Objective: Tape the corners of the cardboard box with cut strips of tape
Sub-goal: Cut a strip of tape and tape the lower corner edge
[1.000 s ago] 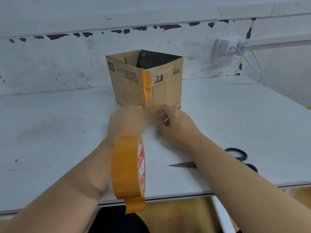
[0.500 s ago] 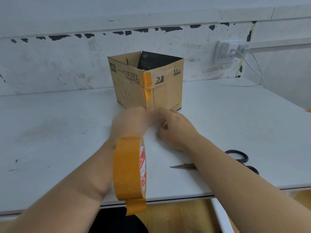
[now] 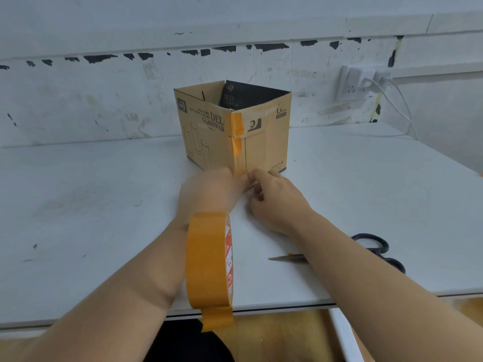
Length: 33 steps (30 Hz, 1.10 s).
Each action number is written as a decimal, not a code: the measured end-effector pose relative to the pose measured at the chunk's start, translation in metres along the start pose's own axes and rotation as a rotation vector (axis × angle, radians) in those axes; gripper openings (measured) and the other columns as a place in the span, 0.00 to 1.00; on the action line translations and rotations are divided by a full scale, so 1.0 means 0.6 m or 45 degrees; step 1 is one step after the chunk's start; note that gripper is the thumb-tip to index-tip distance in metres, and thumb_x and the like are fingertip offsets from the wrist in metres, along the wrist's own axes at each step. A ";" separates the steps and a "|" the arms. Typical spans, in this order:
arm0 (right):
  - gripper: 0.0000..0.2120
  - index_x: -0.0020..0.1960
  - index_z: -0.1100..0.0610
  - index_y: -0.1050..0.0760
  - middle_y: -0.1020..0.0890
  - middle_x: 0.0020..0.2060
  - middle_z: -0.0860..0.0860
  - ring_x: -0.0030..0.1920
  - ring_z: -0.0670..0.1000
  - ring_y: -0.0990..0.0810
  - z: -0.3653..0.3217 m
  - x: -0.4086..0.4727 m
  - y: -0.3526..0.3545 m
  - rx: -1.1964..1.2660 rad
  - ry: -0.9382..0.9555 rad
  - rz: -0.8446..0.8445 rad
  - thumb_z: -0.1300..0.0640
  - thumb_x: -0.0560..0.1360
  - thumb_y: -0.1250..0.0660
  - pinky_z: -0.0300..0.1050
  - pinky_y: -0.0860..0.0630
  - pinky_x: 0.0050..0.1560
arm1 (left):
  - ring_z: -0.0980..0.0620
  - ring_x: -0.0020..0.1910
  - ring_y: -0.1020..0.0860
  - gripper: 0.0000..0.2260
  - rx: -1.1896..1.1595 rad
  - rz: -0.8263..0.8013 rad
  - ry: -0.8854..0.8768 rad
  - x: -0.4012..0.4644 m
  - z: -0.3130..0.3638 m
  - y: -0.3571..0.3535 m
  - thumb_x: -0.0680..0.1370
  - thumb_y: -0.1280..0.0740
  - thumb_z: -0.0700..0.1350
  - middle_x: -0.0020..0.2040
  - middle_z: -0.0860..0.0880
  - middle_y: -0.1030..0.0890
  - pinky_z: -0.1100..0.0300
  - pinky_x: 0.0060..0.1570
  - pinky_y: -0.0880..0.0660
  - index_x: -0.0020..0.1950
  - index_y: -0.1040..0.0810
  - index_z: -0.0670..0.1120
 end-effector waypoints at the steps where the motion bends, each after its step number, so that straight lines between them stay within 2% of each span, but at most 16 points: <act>1: 0.16 0.60 0.50 0.29 0.25 0.51 0.51 0.54 0.53 0.25 0.001 -0.001 0.000 0.001 -0.004 0.001 0.59 0.73 0.40 0.47 0.26 0.53 | 0.51 0.29 0.27 0.19 0.025 -0.002 0.008 -0.001 -0.002 0.000 0.76 0.37 0.60 0.27 0.52 0.26 0.59 0.27 0.34 0.34 0.26 0.47; 4: 0.15 0.58 0.49 0.28 0.25 0.50 0.50 0.54 0.53 0.26 0.002 -0.004 -0.001 0.025 -0.003 0.010 0.59 0.72 0.40 0.45 0.27 0.51 | 0.52 0.29 0.27 0.19 0.041 -0.034 0.032 -0.003 -0.010 -0.003 0.76 0.38 0.61 0.27 0.51 0.26 0.60 0.26 0.38 0.33 0.27 0.48; 8: 0.15 0.55 0.49 0.28 0.25 0.48 0.49 0.51 0.52 0.25 0.001 -0.005 0.004 0.058 0.000 0.039 0.61 0.71 0.39 0.41 0.31 0.47 | 0.50 0.28 0.29 0.18 -0.002 -0.070 -0.045 -0.002 -0.004 -0.010 0.79 0.39 0.55 0.26 0.51 0.30 0.58 0.26 0.38 0.33 0.31 0.47; 12: 0.16 0.54 0.48 0.30 0.25 0.46 0.51 0.46 0.53 0.25 -0.010 -0.010 0.014 0.078 0.050 0.099 0.62 0.70 0.40 0.47 0.26 0.44 | 0.52 0.25 0.33 0.18 -0.070 -0.069 -0.100 -0.005 -0.001 -0.008 0.79 0.37 0.52 0.24 0.51 0.33 0.57 0.25 0.39 0.32 0.31 0.45; 16: 0.17 0.56 0.46 0.32 0.26 0.46 0.51 0.45 0.53 0.25 -0.015 -0.011 0.018 0.065 0.084 0.112 0.62 0.70 0.41 0.50 0.24 0.45 | 0.51 0.25 0.30 0.20 -0.085 -0.015 -0.065 -0.008 -0.005 0.001 0.76 0.36 0.56 0.23 0.49 0.31 0.56 0.25 0.36 0.31 0.29 0.43; 19: 0.18 0.57 0.47 0.32 0.26 0.46 0.51 0.45 0.53 0.25 -0.014 -0.011 0.017 0.054 0.096 0.114 0.62 0.71 0.41 0.49 0.25 0.44 | 0.54 0.25 0.32 0.20 -0.123 0.004 -0.066 -0.006 -0.007 0.007 0.77 0.37 0.58 0.23 0.51 0.33 0.58 0.25 0.38 0.31 0.30 0.45; 22: 0.17 0.57 0.49 0.30 0.25 0.45 0.51 0.44 0.52 0.26 -0.011 -0.010 0.019 0.084 0.083 0.125 0.63 0.71 0.41 0.46 0.26 0.43 | 0.51 0.26 0.30 0.19 -0.090 -0.035 -0.124 -0.005 0.002 0.003 0.79 0.40 0.56 0.24 0.52 0.32 0.55 0.26 0.34 0.34 0.29 0.46; 27: 0.11 0.52 0.52 0.30 0.27 0.41 0.46 0.40 0.48 0.28 -0.001 -0.008 0.026 0.174 0.039 0.201 0.63 0.71 0.39 0.35 0.33 0.36 | 0.48 0.27 0.28 0.19 -0.051 -0.024 -0.228 -0.006 0.007 0.005 0.81 0.41 0.51 0.25 0.49 0.30 0.52 0.26 0.33 0.33 0.30 0.43; 30: 0.10 0.50 0.52 0.30 0.28 0.38 0.45 0.36 0.45 0.28 0.007 -0.008 0.032 0.274 -0.004 0.259 0.63 0.71 0.39 0.36 0.33 0.34 | 0.52 0.25 0.30 0.20 -0.130 -0.043 -0.266 -0.010 -0.003 0.010 0.81 0.41 0.52 0.24 0.51 0.31 0.57 0.24 0.37 0.31 0.31 0.45; 33: 0.10 0.49 0.51 0.30 0.28 0.35 0.44 0.34 0.43 0.29 0.013 -0.010 0.040 0.339 -0.027 0.337 0.63 0.71 0.39 0.34 0.34 0.33 | 0.51 0.25 0.29 0.20 -0.262 -0.046 -0.198 -0.012 -0.020 0.015 0.79 0.38 0.54 0.23 0.49 0.30 0.59 0.25 0.36 0.30 0.30 0.46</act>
Point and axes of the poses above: each hand's wrist, its own x-axis towards the middle knuckle, its own y-axis out of the back of the hand, z = x × y, the point moved 7 cm from there along x, towards the middle knuckle
